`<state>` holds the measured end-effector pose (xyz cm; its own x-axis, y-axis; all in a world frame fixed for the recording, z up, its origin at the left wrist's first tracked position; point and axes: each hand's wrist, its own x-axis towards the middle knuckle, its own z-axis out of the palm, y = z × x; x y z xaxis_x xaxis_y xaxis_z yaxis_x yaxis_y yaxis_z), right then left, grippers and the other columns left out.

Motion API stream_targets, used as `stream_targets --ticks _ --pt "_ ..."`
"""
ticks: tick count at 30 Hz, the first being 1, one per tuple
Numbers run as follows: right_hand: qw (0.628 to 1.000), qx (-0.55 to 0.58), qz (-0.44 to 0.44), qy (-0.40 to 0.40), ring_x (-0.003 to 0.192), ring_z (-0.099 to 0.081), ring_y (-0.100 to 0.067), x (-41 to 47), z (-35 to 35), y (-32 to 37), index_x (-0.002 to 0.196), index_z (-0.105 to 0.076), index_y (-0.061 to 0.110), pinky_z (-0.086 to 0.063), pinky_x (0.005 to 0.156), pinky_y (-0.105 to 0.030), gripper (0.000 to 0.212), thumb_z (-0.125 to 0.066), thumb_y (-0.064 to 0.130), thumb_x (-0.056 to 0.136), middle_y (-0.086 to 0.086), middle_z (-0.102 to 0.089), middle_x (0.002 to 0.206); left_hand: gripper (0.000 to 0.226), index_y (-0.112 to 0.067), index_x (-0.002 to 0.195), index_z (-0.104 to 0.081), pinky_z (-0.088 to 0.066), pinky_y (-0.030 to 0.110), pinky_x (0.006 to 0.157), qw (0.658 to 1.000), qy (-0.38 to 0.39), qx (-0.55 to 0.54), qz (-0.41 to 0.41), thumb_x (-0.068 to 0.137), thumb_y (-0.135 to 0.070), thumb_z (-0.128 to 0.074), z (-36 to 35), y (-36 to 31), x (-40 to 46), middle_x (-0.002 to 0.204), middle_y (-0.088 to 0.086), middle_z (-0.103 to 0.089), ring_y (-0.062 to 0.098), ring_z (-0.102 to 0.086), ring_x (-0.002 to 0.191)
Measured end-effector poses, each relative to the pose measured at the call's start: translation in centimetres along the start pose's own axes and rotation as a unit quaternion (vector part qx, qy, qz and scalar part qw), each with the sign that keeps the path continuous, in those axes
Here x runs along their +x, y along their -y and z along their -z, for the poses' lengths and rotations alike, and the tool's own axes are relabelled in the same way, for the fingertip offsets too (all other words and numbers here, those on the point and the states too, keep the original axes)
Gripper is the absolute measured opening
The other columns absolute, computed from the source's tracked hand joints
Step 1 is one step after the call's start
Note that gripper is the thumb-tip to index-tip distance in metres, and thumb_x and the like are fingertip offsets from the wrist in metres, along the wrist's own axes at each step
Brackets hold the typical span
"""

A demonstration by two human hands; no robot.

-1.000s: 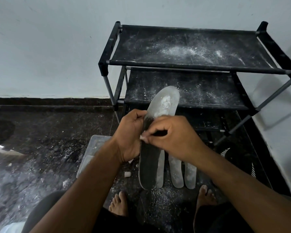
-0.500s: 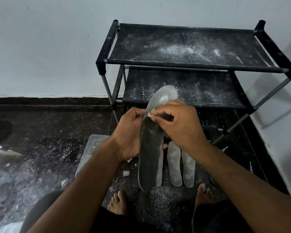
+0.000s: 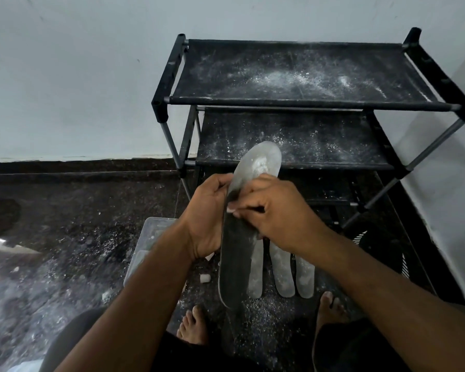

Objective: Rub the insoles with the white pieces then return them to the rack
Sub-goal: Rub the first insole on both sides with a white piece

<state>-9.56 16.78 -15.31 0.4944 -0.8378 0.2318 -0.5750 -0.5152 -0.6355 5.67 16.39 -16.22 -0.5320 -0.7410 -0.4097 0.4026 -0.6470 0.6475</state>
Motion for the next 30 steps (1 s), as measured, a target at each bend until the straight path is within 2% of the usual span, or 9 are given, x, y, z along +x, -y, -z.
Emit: stream_targets --ticks 2,5,7,12,15,18,23,27,30 --pt "1.0 0.021 0.009 -0.008 0.089 -0.051 -0.008 0.0 0.7 0.0 0.099 -0.078 0.021 -0.05 0.075 -0.028 0.014 -0.073 0.019 0.085 0.009 -0.063 0.087 0.051 -0.005 0.113 -0.07 -0.058 0.042 0.073 1.0 0.009 0.009 0.003 0.1 -0.045 -0.04 0.0 -0.3 -0.2 0.093 0.017 -0.065 0.027 -0.065 0.081" --pt "0.992 -0.046 0.008 -0.118 0.091 -0.045 -0.006 0.4 1.7 -1.0 0.098 -0.077 0.023 -0.038 0.078 -0.013 0.014 -0.071 0.024 0.086 0.01 -0.061 0.091 0.061 -0.003 0.128 -0.061 -0.055 0.045 0.072 0.998 -0.001 0.046 0.033 0.106 -0.053 -0.032 0.1 -0.3 -0.3 0.099 0.021 -0.064 0.032 -0.064 0.083" --pt "0.991 -0.086 -0.007 -0.098 0.092 -0.04 0.001 0.5 1.5 -1.2 0.098 -0.077 0.023 -0.036 0.078 -0.006 0.012 -0.07 0.022 0.087 0.009 -0.061 0.094 0.062 0.0 0.125 -0.06 -0.056 0.041 0.065 0.997 -0.01 0.067 0.04 0.107 -0.051 -0.03 -0.1 -0.2 -0.2 0.093 0.022 -0.065 0.031 -0.065 0.077" --pt "0.996 -0.069 0.056 0.017 0.091 -0.049 -0.014 0.1 -0.2 0.0 0.096 -0.078 0.019 -0.048 0.075 -0.031 0.012 -0.073 0.018 0.085 0.006 -0.065 0.087 0.059 -0.007 0.088 -0.077 -0.057 0.036 0.058 0.998 -0.046 0.041 0.015 0.107 -0.045 -0.036 -0.3 -0.5 -0.5 0.073 0.015 -0.067 0.025 -0.065 0.059" --pt "0.994 -0.074 0.026 -0.075 0.089 -0.051 -0.016 0.6 0.9 -0.7 0.099 -0.076 0.017 -0.047 0.076 -0.036 0.014 -0.07 0.022 0.088 0.003 -0.067 0.088 0.058 -0.003 0.106 -0.071 -0.057 0.041 0.062 0.999 -0.031 0.04 0.021 0.106 -0.049 -0.035 -0.4 -0.8 -0.6 0.085 0.021 -0.067 0.03 -0.067 0.067" --pt "0.989 -0.106 -0.009 -0.104 0.091 -0.046 -0.011 0.5 1.0 -0.3 0.098 -0.076 0.014 -0.044 0.079 -0.027 0.015 -0.067 0.022 0.089 0.004 -0.064 0.09 0.057 -0.003 0.109 -0.067 -0.055 0.041 0.065 0.998 -0.034 0.056 0.015 0.107 -0.049 -0.034 -0.6 -0.5 -0.6 0.085 0.019 -0.068 0.029 -0.067 0.069" --pt "0.994 -0.014 0.005 0.107 0.089 -0.043 0.007 -0.1 0.2 1.5 0.095 -0.077 0.022 -0.035 0.076 -0.007 0.01 -0.073 0.023 0.086 0.02 -0.057 0.086 0.06 -0.009 0.079 -0.075 -0.053 0.028 0.05 0.992 -0.094 0.083 -0.002 0.107 -0.047 -0.038 -0.1 -0.7 -0.8 0.065 0.009 -0.064 0.02 -0.062 0.053" --pt "0.994 -0.106 -0.009 -0.027 0.089 -0.041 -0.003 0.5 1.6 -0.1 0.098 -0.076 0.023 -0.036 0.075 -0.019 0.013 -0.068 0.027 0.088 0.016 -0.055 0.085 0.056 -0.004 0.101 -0.068 -0.055 0.037 0.058 0.993 -0.07 0.091 0.024 0.106 -0.048 -0.035 -0.6 -1.1 -1.2 0.078 0.019 -0.067 0.028 -0.067 0.06" --pt "0.989 -0.143 -0.003 0.039 0.093 -0.04 -0.004 0.3 1.1 0.5 0.098 -0.076 0.022 -0.037 0.078 -0.023 0.015 -0.067 0.029 0.089 0.013 -0.056 0.089 0.052 -0.004 0.099 -0.068 -0.056 0.037 0.058 0.986 -0.101 0.129 0.035 0.107 -0.046 -0.038 -0.8 -1.1 -1.4 0.075 0.018 -0.066 0.027 -0.065 0.058"
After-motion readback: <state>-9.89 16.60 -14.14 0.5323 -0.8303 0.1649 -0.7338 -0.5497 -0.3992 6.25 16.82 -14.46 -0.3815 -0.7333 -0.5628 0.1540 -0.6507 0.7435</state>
